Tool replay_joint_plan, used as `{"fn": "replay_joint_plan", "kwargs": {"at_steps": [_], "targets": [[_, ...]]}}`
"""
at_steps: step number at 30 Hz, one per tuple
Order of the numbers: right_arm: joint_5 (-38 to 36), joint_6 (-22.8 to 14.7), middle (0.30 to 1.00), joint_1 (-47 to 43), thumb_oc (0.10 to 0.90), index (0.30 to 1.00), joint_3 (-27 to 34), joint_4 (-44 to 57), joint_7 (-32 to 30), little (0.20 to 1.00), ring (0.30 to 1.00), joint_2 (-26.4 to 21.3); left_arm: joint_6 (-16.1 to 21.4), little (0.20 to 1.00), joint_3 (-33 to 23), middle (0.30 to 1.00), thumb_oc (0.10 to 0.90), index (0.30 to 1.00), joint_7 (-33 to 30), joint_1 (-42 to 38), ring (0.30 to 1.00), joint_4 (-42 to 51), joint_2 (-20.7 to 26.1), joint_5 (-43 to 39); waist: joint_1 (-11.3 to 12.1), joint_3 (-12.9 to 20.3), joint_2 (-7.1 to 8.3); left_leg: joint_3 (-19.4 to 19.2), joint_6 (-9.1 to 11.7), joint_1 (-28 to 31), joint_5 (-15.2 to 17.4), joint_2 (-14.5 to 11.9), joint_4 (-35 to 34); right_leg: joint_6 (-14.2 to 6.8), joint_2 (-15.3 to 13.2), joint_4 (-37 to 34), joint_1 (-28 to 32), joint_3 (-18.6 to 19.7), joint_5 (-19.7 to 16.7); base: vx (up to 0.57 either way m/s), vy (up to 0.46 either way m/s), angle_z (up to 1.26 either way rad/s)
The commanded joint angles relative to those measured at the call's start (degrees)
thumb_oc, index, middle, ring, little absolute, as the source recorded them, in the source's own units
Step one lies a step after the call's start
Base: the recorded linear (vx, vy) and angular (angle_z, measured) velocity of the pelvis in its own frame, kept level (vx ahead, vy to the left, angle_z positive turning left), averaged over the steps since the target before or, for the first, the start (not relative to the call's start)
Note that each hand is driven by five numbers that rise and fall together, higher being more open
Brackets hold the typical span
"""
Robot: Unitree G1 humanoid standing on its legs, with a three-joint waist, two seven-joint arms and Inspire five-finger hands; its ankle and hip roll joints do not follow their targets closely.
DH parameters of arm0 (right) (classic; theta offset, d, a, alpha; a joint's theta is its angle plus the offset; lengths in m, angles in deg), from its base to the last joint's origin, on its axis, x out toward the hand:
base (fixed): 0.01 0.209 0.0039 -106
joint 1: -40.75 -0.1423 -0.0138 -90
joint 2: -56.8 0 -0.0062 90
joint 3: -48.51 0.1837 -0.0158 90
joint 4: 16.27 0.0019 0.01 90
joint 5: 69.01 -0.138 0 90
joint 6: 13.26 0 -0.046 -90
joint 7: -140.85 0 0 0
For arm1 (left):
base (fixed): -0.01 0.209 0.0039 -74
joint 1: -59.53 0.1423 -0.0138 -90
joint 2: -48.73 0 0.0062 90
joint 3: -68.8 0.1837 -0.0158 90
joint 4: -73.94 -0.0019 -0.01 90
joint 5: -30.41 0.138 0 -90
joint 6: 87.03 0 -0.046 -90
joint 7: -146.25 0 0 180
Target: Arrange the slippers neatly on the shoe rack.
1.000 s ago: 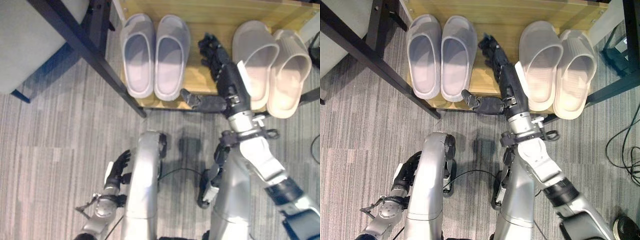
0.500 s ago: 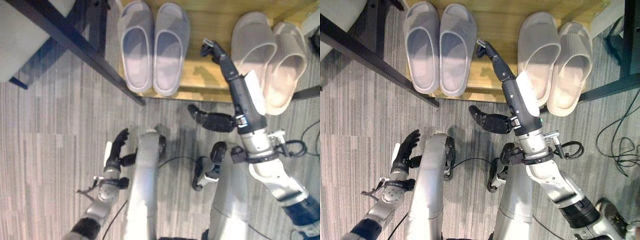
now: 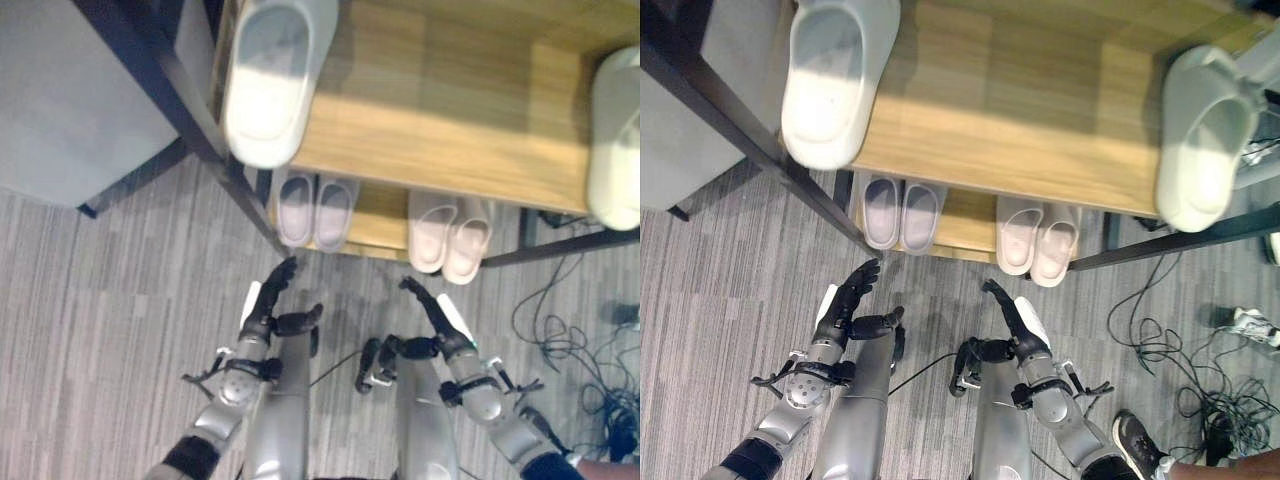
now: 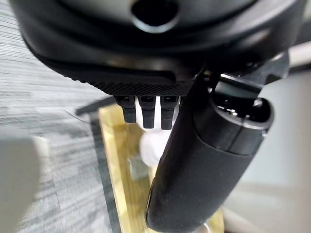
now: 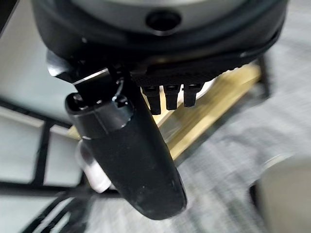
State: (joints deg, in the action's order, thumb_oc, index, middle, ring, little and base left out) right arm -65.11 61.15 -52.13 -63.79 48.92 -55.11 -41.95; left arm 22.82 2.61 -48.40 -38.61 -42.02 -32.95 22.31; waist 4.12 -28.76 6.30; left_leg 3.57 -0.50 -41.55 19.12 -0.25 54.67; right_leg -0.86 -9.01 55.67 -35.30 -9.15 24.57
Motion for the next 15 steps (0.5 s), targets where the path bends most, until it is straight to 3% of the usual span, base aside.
{"fn": "replay_joint_plan", "kwargs": {"at_steps": [1, 7, 10, 15], "targets": [[-2.89, -3.17, 0.9, 1.61, 0.8, 0.9, 2.5, -3.28, 1.14, 0.9, 0.9, -0.28, 1.68, 0.9, 5.3, 0.9, 0.8, 0.9, 2.52, 2.64, 0.9, -0.78, -0.94, 6.22, 0.82, 11.25, -0.95, 3.95, 0.9, 11.74, -7.39, -3.91, -19.39, -0.28, -0.34, -13.93, 7.18, -3.53, -6.01, 0.11, -0.041, 0.06], [-4.67, -0.59, 0.9, 3.01, 0.8, 0.9, 5.12, -20.8, 5.18, 0.9, 0.9, 1.86, -2.43, 0.9, 7.84, 0.9, 0.8, 0.9, 12.39, 6.94, 0.9, -2.44, 1.21, 17.94, -0.19, 17.14, -3.63, 2.08, 2.66, 29.13, -15.34, -3.47, -41.33, -3.2, 1.72, -32.16, 23.12, -4.87, -13.27, 0.14, -0.016, 0.05], [-5.75, 0.96, 0.9, 3.75, 0.8, 0.9, 7.05, -25.89, 7.57, 0.9, 0.9, 1.81, -2.67, 0.9, 6.99, 0.9, 0.8, 0.9, 17.35, 10.08, 0.9, 1.13, 2.8, 15.5, -0.2, 20.39, -5.28, 0.72, 2.99, 35.3, -17.61, -3.37, -49.2, -4.41, 2.44, -38.72, 28.04, -5.2, -15.43, 0.15, -0.036, -0.05], [-7.75, 2.79, 0.9, 4.54, 0.8, 0.9, 10.15, -30.32, 11.37, 0.9, 0.9, 1.9, -6.14, 0.9, 6.45, 0.9, 0.8, 0.9, 30.02, 15.17, 0.9, 17.13, 9.52, 11.55, -0.62, 24.91, -7.34, -0.86, 3.1, 43.45, -20.66, -3.39, -59.64, -5.04, 4.21, -50.04, 36.61, -4.42, -17.91, 0.15, -0.051, -0.16]]}}
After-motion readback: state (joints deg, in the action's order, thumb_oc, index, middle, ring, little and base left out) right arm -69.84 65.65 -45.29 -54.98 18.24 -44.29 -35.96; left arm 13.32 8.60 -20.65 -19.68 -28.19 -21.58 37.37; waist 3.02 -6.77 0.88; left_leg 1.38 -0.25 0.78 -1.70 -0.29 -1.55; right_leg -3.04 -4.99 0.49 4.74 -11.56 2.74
